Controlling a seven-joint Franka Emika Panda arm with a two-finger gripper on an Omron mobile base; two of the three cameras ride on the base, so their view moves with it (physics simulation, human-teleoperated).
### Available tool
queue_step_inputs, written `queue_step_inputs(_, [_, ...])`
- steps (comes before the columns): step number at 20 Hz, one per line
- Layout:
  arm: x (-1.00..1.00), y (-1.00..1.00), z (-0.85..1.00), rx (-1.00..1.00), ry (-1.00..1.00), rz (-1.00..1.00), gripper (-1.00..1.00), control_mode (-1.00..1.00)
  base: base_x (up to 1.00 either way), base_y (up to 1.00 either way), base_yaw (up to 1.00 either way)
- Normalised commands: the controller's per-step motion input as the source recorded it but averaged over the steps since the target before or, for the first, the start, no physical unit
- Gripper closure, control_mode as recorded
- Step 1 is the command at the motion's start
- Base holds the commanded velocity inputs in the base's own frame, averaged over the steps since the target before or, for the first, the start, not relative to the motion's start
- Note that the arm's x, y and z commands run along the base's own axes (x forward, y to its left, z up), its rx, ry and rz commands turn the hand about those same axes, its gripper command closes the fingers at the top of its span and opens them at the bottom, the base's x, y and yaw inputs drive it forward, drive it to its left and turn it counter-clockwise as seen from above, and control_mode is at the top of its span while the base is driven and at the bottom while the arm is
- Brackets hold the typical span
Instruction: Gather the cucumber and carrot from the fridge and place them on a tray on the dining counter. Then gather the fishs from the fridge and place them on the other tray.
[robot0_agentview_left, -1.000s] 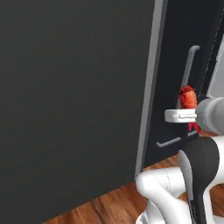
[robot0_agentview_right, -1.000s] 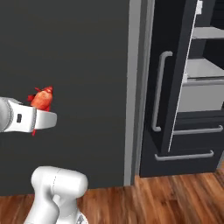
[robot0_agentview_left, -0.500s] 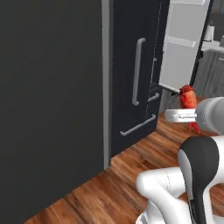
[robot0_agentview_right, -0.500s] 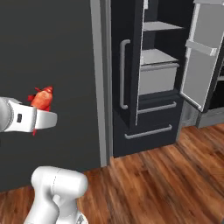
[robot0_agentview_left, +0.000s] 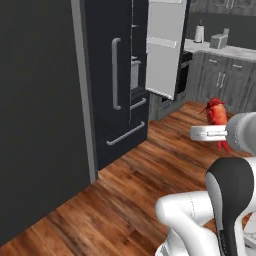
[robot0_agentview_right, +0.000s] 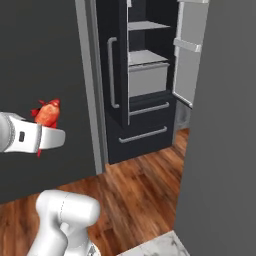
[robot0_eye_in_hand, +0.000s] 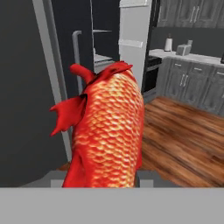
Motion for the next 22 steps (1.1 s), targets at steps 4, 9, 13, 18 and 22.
queue_step_inputs(4, [0.0,0.0,0.0,0.0,0.0,0.0,1.0,1.0,-0.65,-0.59,-0.22])
queue_step_inputs(9, [0.0,0.0,0.0,0.0,0.0,0.0,1.0,1.0,-0.6,0.04,-0.26])
queue_step_inputs(13, [0.0,0.0,0.0,0.0,0.0,0.0,1.0,1.0,-0.33,0.5,-0.17])
queue_step_inputs(18, [0.0,0.0,0.0,0.0,0.0,0.0,1.0,1.0,-0.59,0.18,-0.14])
queue_step_inputs(22, [0.0,0.0,0.0,0.0,0.0,0.0,1.0,1.0,-0.88,-0.01,-0.16])
